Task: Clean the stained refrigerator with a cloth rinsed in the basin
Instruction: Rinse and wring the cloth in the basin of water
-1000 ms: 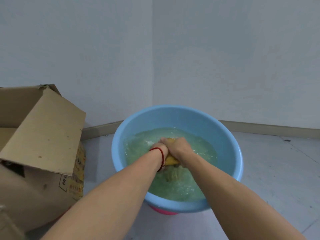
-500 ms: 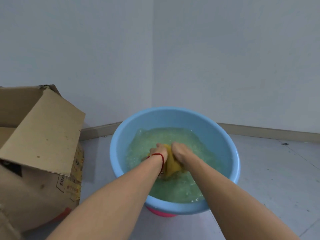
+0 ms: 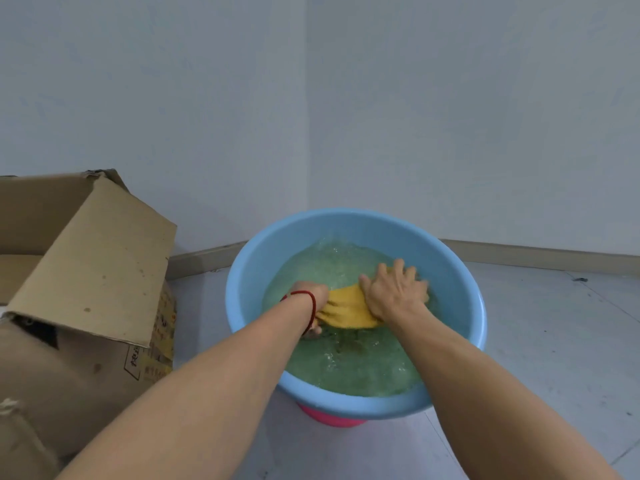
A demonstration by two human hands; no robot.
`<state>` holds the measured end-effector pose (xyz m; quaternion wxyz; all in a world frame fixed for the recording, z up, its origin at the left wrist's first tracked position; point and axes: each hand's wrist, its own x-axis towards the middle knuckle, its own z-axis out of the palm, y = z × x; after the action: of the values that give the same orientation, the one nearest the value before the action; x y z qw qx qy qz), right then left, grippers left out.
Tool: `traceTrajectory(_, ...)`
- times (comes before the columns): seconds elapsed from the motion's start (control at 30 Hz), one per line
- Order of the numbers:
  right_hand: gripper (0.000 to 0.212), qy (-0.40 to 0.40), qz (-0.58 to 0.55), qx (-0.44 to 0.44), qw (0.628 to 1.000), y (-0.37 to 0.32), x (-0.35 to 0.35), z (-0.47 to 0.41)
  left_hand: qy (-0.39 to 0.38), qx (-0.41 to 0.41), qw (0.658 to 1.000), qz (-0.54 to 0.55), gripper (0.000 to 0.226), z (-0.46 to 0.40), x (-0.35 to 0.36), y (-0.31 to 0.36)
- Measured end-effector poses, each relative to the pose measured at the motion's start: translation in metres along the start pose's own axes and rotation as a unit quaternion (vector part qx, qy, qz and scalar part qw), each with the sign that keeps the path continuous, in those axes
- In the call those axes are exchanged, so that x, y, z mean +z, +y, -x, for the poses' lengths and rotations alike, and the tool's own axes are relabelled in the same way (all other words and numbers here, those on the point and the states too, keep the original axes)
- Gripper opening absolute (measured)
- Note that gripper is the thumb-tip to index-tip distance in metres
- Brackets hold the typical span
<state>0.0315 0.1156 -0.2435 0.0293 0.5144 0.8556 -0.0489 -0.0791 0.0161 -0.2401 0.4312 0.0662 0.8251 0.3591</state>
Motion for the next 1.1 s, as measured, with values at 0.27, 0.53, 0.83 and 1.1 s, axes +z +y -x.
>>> traceTrajectory(0.27,0.046,-0.165,-0.388,0.076,0.903,-0.050,0.005,0.014,0.032,-0.010,0.996,0.087,0.073,-0.061,0.044,-0.012)
traceTrajectory(0.53,0.045,-0.024,-0.228,-0.026,0.973,-0.029,-0.005,0.020,-0.065,0.030,0.997,0.013,0.041,0.006,0.021,-0.003)
traceTrajectory(0.83,0.052,-0.087,-0.106,0.060,0.989,-0.022,0.006,0.011,0.086,0.031,0.990,-0.104,0.056,0.002,0.025,-0.001)
traceTrajectory(1.1,0.046,-0.074,-0.421,0.073,0.901,-0.051,0.000,0.024,0.013,0.042,0.995,0.094,0.033,0.003,0.027,0.004)
